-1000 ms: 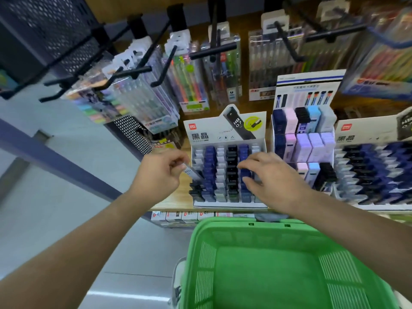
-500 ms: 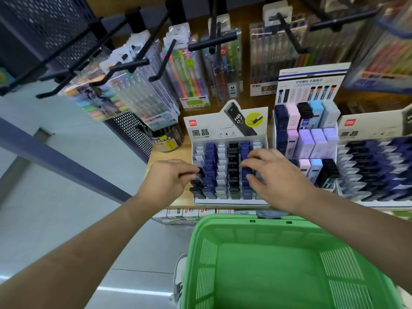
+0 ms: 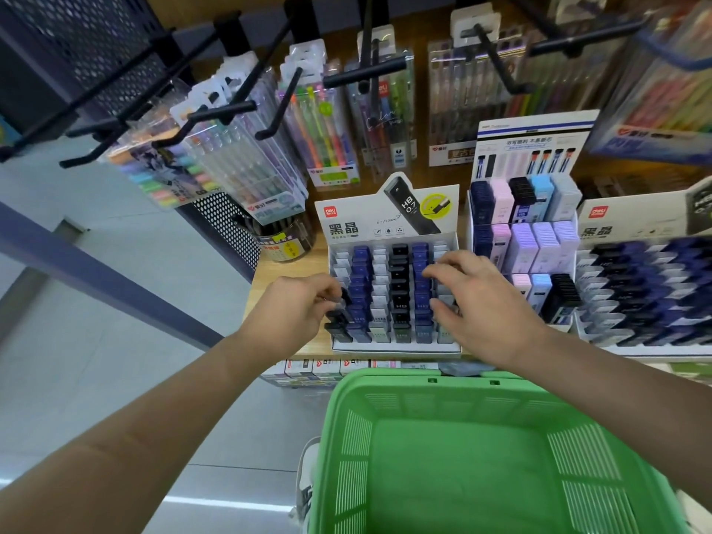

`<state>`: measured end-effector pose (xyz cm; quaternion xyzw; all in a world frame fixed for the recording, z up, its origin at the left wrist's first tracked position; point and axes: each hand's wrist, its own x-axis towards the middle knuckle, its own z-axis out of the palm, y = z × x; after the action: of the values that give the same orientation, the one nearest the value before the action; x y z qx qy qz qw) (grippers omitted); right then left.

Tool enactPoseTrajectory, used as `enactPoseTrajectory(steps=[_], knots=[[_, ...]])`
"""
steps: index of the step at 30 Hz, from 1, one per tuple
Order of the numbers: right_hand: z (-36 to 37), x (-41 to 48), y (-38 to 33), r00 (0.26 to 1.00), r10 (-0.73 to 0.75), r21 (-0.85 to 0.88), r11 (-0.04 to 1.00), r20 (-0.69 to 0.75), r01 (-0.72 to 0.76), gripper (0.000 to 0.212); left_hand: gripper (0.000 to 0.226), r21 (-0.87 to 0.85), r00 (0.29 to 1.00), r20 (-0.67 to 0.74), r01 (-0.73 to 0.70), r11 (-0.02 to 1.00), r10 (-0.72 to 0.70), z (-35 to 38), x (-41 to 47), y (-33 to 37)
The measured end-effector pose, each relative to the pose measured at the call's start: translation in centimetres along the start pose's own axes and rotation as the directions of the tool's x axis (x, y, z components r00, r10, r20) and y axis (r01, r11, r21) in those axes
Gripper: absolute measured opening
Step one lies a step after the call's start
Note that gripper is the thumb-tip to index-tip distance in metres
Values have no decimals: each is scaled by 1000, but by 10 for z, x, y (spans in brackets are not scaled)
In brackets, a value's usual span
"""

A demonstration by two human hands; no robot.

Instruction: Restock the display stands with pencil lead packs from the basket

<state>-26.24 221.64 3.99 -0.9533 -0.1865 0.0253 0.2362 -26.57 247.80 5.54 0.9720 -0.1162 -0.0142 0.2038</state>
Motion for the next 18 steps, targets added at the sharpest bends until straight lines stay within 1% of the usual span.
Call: enactPoseTrajectory(steps=[2,5,8,10,15,18], knots=[[0,-1,0,1000,-1,-9,1000,8,1,40,12,-17,999,-52,13,1000,-14,1,0,-1],[0,-1,1,1000,-2,-13,1000,-1,2,37,11,23,993,-113,-20,1000,23,3,-1,2],[0,-2,1,1000,-19,-23,1000,-4,18,35,13,4,993,-114,-30,1000,30,5,0,3],[0,-3,0,999,-41,-35,999,19,42,35,15,22,996,-91,-17,1000,19,6,3,4],[-9,-4,0,998,-47,-22,999,51,48,41,21,84,998,-44,54,995,-50,5,3,5],[-21,-8,4,999,-17,-17,1000,50,18,42,24,93,994,-82,86,992,-78,1,-1,11]])
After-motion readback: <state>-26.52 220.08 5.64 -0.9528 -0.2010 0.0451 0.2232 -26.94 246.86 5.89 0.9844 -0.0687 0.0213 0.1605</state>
